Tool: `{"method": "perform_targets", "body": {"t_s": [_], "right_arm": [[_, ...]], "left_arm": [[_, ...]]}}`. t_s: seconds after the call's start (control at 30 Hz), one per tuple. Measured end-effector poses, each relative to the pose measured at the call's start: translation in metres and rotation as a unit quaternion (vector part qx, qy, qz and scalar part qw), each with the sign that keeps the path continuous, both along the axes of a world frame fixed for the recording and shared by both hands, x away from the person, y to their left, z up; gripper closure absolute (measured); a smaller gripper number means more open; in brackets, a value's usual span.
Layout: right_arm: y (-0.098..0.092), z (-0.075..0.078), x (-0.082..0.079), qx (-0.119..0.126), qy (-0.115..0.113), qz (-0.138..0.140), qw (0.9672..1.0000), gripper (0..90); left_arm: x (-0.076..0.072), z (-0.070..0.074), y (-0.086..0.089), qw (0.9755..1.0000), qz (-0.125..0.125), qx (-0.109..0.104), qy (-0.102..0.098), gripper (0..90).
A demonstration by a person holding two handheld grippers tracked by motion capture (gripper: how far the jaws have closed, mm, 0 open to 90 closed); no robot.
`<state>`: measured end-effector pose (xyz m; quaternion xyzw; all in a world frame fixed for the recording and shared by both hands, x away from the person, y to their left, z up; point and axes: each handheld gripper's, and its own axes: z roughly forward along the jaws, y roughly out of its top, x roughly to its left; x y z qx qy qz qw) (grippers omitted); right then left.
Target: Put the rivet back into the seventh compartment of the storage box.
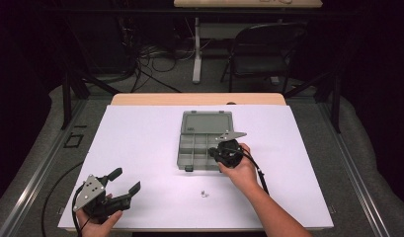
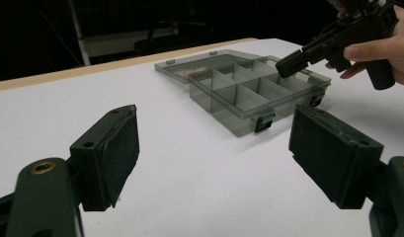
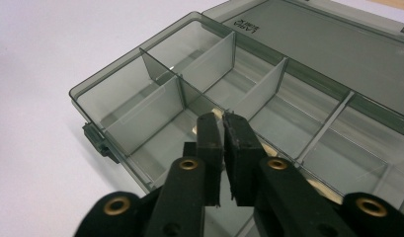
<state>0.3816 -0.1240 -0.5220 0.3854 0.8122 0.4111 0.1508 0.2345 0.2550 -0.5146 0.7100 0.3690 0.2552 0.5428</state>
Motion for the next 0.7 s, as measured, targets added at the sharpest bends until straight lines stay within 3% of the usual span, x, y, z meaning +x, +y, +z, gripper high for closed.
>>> {"method": "perform_targets", "body": {"t_s": [0.2, 0.23, 0.37, 0.57, 0.7], "right_arm": [[-0.001, 0.003, -0.001, 0.008, -0.006, -0.01, 0.9999, 69.6], [-0.002, 0.005, -0.002, 0.014, -0.013, -0.016, 0.9997, 61.2], [-0.003, 0.009, -0.007, 0.008, -0.029, -0.017, 0.9994, 50.9], [-0.007, 0.015, -0.017, 0.021, -0.043, -0.021, 0.9986, 43.3], [-0.009, 0.017, -0.023, 0.016, -0.052, -0.019, 0.9984, 41.2]], "left_arm": [[0.0, 0.0, 0.0, 1.0, 0.0, -0.002, -0.001, 19.3], [0.0, 0.0, 0.0, 1.0, 0.0, -0.002, -0.001, 19.3], [0.0, 0.0, 0.0, 1.0, 0.0, -0.002, -0.001, 19.3], [0.0, 0.0, 0.0, 1.0, 0.0, 0.0, 0.001, 19.3], [0.0, 0.0, 0.0, 1.0, 0.0, 0.001, 0.001, 19.3]]}}
